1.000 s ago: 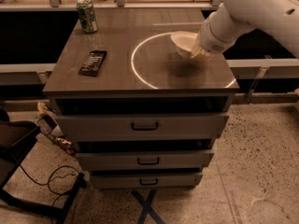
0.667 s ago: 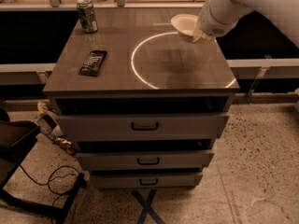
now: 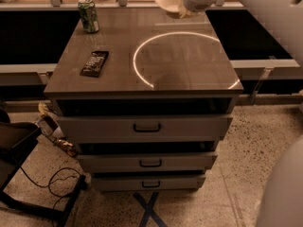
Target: Move paper bowl near green can
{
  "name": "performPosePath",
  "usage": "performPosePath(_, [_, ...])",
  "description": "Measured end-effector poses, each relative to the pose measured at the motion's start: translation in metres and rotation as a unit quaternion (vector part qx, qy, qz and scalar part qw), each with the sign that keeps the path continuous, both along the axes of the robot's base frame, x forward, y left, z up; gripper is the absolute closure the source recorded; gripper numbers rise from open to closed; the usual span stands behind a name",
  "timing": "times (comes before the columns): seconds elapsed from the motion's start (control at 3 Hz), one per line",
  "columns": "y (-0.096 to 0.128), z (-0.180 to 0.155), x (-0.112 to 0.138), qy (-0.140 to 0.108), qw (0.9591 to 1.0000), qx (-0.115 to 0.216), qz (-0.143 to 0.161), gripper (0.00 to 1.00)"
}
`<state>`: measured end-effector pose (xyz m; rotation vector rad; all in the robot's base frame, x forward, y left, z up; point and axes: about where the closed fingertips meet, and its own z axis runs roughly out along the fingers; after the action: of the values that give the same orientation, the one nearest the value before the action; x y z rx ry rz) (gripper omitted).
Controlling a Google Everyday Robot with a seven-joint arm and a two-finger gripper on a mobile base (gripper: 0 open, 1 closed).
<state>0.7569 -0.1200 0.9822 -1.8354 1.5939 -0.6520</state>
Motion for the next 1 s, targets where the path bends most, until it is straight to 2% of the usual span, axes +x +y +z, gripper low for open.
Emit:
performPosePath(0.33, [0.037, 0.007, 0.021, -0.013, 0.999, -0.025, 0.035, 1.0])
performPosePath(0.67, [0.072, 0.005, 0.036, -0.014, 0.9966, -0.04, 0.071, 1.0])
performPosePath(1.0, [0.072, 0.005, 0.036, -0.014, 0.9966, -0.04, 0.071, 1.0])
